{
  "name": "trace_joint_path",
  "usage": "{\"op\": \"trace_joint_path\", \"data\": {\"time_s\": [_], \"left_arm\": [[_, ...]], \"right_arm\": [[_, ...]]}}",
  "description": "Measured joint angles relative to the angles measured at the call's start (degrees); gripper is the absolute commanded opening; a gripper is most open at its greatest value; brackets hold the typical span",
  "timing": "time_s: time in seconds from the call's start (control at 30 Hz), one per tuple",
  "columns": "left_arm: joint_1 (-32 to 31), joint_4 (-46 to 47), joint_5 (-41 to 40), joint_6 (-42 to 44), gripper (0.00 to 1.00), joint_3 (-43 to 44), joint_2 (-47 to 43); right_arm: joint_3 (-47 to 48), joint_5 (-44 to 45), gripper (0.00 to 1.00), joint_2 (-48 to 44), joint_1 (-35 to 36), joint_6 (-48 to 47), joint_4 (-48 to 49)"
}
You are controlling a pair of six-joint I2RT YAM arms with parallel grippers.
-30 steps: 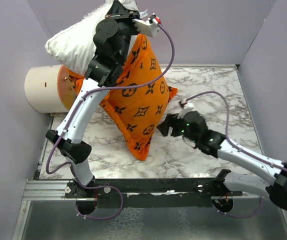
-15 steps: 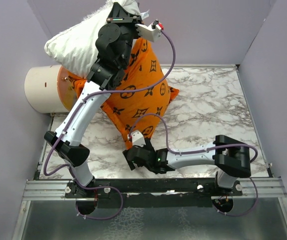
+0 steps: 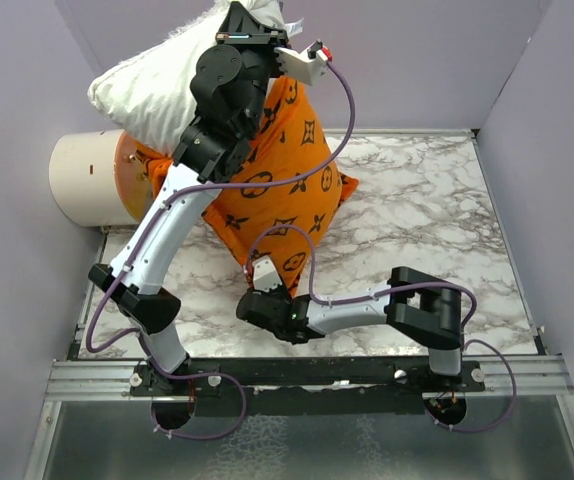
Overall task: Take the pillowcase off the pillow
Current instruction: Remove the pillow from the pillowcase.
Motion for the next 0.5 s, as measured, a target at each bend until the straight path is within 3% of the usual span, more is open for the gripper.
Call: {"op": "trace_joint_path", "data": {"time_s": [0.1,0.13,0.3,0.5], "left_arm": [[0.0,-1.5,0.0,0.1,0.0,3.1,0.7],[0.0,-1.7,0.0,0.2,0.0,4.0,0.9],[0.1,-1.4,0.0,1.0,0.0,6.7,1.4],[3.0,-0.4,1.1,0.0,0.0,12.2,6.7]], "right_arm": [[-1.9,2.1,0.04,-0.6,-1.2,1.4,0.9],[-2.9,2.6,0.02,-1.1,-1.5,1.9,1.2],[-8.8,4.6,0.01,-5.4,-2.3,4.7,1.4],[-21.2,5.9,0.01,-17.2,-4.1,12.7,1.6]]}}
